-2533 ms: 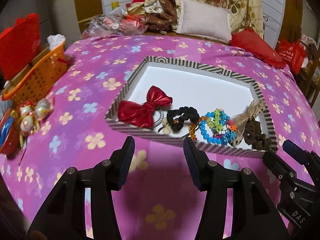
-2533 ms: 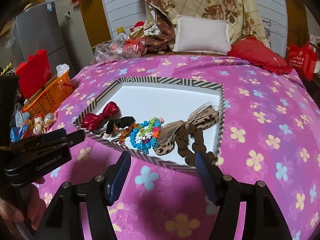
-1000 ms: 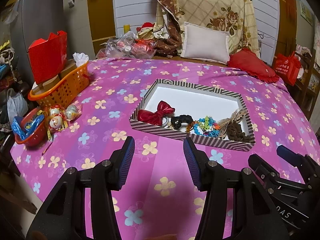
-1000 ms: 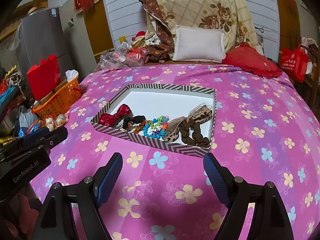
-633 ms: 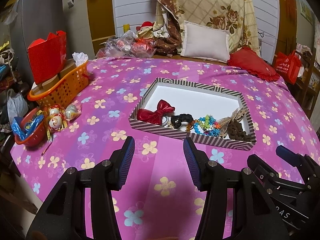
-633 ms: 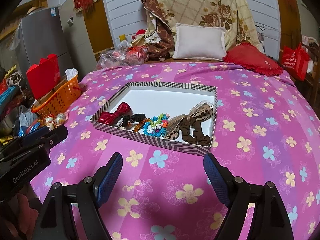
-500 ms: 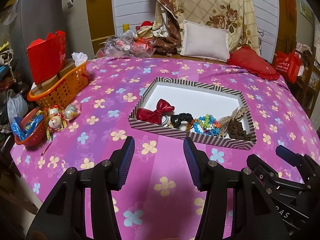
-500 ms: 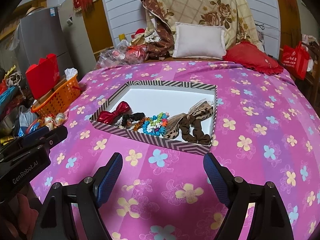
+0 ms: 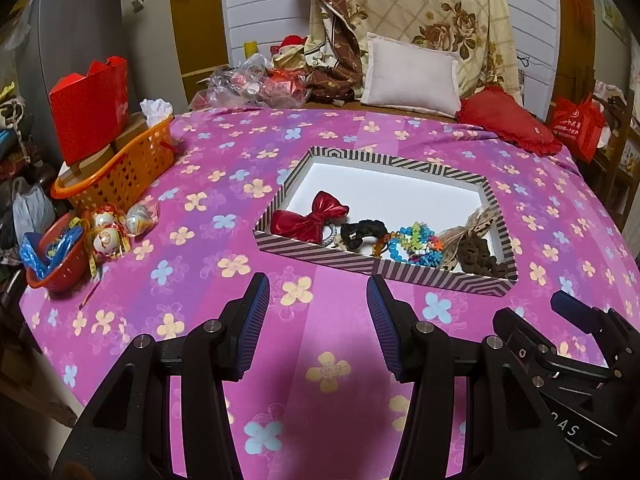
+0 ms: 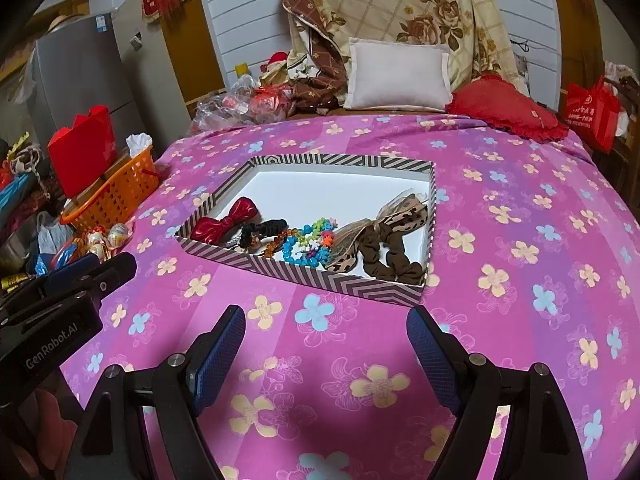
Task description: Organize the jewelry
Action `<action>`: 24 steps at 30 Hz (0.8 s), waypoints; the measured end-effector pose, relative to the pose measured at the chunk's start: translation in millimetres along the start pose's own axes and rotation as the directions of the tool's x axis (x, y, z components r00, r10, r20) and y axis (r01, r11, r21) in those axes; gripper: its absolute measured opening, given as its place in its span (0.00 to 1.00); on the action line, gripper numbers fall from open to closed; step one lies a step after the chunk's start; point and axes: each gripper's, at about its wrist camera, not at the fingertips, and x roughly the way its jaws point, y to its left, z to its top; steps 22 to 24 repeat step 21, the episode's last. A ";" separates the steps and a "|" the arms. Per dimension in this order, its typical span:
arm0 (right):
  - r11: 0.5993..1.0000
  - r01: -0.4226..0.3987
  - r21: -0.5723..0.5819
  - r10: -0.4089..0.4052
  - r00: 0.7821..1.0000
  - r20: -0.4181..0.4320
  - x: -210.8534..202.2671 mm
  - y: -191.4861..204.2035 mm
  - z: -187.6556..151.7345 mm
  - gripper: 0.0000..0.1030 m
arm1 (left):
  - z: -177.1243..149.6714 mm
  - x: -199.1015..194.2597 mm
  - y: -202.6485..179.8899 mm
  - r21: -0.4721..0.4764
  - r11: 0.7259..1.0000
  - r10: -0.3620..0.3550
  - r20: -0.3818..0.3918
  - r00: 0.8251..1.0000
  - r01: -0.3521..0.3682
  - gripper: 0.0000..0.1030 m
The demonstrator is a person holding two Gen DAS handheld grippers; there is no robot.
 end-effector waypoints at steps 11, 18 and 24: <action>1.000 0.004 -0.001 -0.004 1.000 -0.018 11.0 -3.7 -0.8 0.79 | -0.2 10.4 0.0 -0.001 1.000 0.010 -0.010 1.000 -0.010 0.49; 1.000 0.031 0.007 -0.031 0.999 -0.028 17.0 -18.1 -0.4 0.79 | -2.3 18.5 0.4 0.020 1.000 0.023 -0.004 1.000 -0.023 0.49; 0.999 0.041 0.035 -0.040 0.998 -0.038 20.8 -28.8 -0.1 0.79 | -3.3 22.2 1.1 0.015 1.000 0.011 -0.018 1.000 -0.011 0.49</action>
